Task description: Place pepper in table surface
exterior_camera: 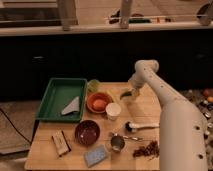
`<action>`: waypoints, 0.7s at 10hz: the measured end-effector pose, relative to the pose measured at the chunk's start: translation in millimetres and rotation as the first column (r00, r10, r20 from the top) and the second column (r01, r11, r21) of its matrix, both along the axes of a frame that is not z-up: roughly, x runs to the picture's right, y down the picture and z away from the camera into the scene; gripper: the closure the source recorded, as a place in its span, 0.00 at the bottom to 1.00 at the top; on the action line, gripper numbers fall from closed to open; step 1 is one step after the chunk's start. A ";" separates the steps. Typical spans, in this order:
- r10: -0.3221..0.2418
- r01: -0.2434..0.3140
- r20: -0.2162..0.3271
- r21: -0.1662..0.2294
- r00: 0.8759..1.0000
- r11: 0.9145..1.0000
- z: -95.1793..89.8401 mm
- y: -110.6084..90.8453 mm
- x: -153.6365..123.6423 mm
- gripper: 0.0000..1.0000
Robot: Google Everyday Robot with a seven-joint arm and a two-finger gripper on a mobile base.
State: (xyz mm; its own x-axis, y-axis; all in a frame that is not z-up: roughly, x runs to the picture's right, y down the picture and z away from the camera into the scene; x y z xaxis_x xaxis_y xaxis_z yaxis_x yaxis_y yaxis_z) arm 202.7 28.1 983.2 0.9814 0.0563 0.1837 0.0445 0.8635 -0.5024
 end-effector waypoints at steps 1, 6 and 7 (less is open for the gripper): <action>0.002 -0.002 0.005 -0.007 1.000 1.000 2.5 3.0 1.0 0.42; 0.007 -0.006 0.026 -0.031 1.000 0.999 13.4 11.2 6.6 0.89; 0.005 -0.004 0.033 -0.026 0.999 1.000 15.0 8.8 6.7 0.99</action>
